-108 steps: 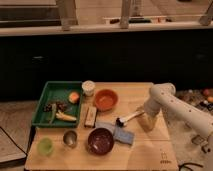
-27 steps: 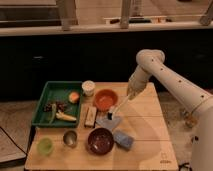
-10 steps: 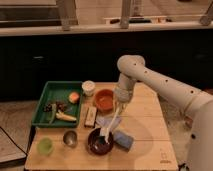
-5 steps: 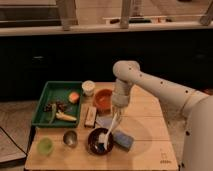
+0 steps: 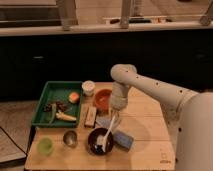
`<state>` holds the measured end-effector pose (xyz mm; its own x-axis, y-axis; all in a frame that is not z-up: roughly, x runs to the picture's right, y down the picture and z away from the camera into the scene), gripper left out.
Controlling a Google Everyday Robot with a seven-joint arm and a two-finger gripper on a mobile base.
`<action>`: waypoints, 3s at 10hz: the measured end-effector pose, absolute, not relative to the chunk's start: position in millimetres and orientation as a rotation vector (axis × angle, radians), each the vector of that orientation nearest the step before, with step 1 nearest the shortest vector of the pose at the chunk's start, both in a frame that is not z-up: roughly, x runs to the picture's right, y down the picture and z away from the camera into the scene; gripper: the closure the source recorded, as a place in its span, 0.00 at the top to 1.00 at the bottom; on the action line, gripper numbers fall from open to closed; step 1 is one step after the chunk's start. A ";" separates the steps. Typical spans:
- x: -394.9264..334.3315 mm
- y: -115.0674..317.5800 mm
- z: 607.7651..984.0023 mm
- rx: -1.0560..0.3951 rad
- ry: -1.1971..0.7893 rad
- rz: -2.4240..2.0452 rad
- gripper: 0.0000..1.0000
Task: Place brush in purple bowl
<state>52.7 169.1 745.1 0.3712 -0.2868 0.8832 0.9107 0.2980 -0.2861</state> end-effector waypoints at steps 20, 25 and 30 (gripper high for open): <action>48.0 165.7 752.5 -0.924 -0.832 -0.934 0.80; 47.8 163.7 757.6 -0.931 -0.836 -0.942 0.80; 47.6 164.4 757.5 -0.935 -0.839 -0.950 0.80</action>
